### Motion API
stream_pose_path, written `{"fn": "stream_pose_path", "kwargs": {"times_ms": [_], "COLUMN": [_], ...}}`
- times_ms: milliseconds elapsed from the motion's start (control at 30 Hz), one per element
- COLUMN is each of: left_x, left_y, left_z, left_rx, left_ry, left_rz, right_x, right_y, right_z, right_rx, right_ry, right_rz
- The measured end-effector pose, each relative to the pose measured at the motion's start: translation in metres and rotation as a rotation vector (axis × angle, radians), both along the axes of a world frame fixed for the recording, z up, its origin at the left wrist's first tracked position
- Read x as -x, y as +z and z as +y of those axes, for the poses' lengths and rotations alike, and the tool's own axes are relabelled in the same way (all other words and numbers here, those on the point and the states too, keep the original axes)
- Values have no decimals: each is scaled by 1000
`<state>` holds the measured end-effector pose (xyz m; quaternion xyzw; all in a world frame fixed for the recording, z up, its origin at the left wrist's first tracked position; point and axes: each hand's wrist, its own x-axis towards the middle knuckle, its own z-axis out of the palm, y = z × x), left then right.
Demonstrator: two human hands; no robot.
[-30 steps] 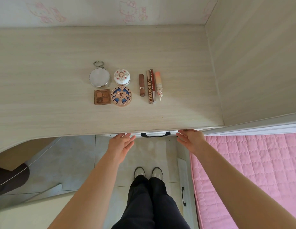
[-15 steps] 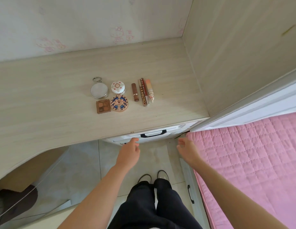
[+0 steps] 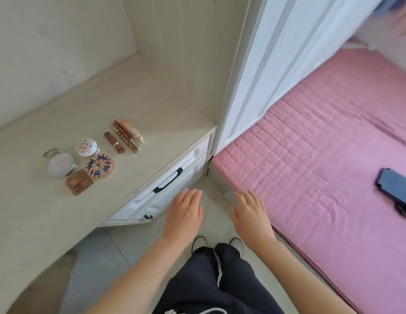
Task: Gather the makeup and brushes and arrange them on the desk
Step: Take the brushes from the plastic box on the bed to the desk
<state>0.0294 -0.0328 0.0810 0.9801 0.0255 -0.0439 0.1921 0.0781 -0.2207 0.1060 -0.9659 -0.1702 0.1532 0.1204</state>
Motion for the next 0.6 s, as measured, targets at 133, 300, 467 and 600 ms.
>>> {"fn": "stream_pose_path", "kwargs": {"times_ms": [133, 300, 467, 600], "left_x": [-6, -8, 5, 19], "left_y": [8, 15, 25, 33], "left_z": [-34, -90, -160, -211], "left_rx": [-55, -100, -121, -103], "left_ry": [-170, -424, -652, -737], "left_rz": [-64, -73, -99, -91], "right_x": [31, 70, 121, 157], "right_y": [11, 13, 11, 9], "right_z": [-36, -84, -140, -173], "right_rx": [92, 203, 184, 155], "right_ry": [-136, -289, -526, -658], "right_rz": [-98, -108, -85, -99]}}
